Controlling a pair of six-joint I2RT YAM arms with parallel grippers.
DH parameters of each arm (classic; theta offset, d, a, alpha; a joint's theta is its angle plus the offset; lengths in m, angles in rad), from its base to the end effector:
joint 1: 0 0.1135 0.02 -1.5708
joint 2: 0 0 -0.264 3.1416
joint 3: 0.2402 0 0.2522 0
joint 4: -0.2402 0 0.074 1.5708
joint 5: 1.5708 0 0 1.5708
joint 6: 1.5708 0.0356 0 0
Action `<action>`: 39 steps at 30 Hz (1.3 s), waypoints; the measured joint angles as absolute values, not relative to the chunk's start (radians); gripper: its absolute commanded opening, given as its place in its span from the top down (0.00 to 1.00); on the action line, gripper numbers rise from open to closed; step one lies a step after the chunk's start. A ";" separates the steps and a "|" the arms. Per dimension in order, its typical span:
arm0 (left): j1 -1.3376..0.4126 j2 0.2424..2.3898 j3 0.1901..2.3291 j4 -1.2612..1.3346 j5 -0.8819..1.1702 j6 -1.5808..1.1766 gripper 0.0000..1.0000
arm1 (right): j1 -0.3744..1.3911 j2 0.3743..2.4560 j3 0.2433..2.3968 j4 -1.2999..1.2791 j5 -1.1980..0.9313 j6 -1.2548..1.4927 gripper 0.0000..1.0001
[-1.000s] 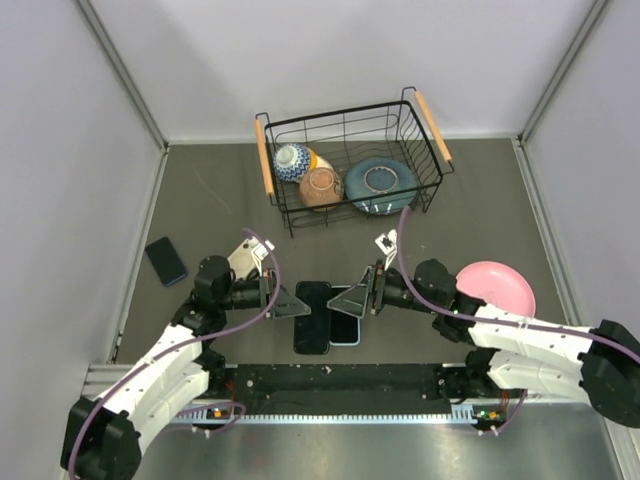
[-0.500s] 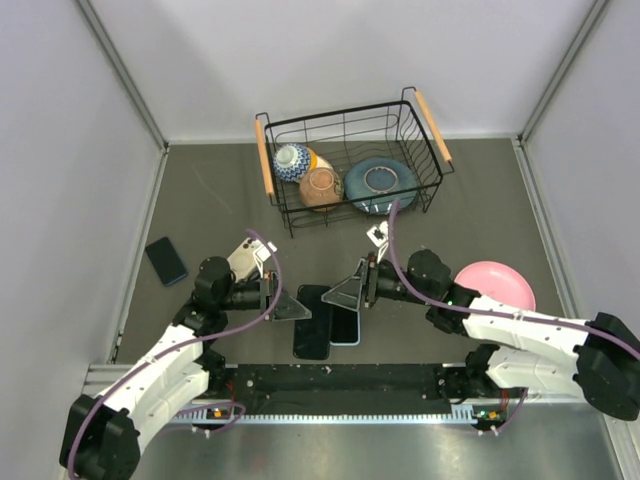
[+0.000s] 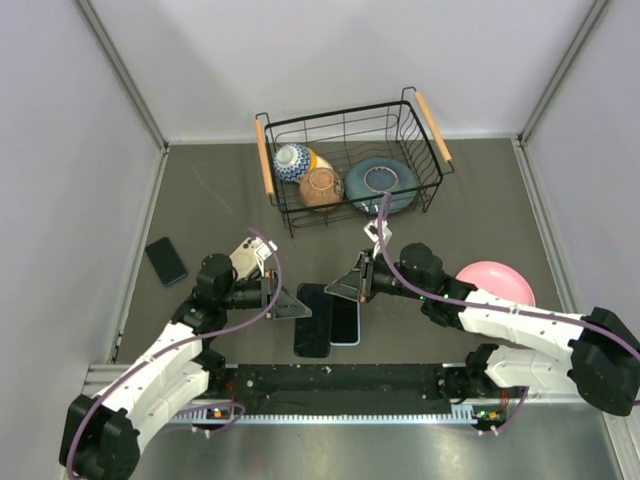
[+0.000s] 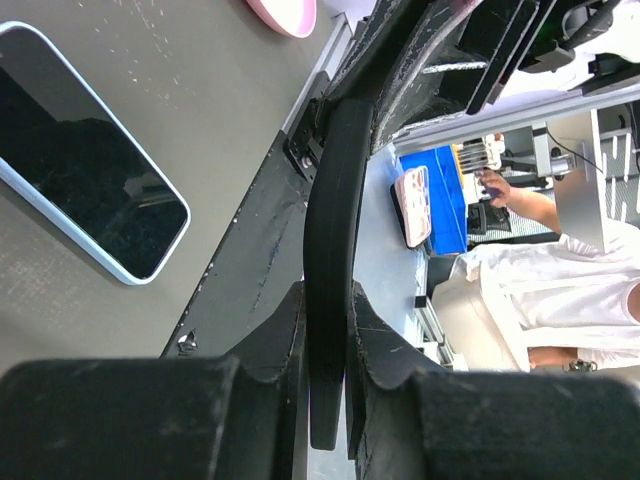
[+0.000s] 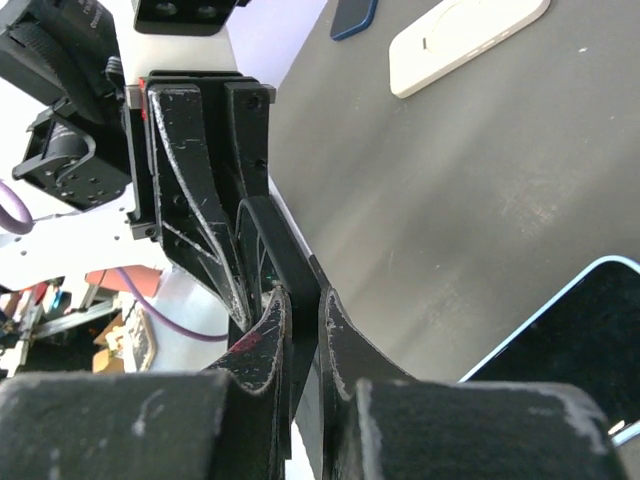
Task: Put the phone into the phone case
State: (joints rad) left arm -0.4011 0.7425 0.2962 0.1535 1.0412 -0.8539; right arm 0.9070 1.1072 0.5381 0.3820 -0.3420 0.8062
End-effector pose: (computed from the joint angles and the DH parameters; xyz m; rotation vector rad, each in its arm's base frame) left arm 0.1357 -0.0909 0.2138 0.3743 2.1006 -1.7674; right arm 0.1423 0.2013 0.2482 -0.3868 1.9846 1.4794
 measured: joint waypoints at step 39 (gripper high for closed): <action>-0.406 0.696 0.323 0.194 0.859 -0.934 1.00 | 0.972 1.140 0.374 0.630 -0.406 0.973 1.00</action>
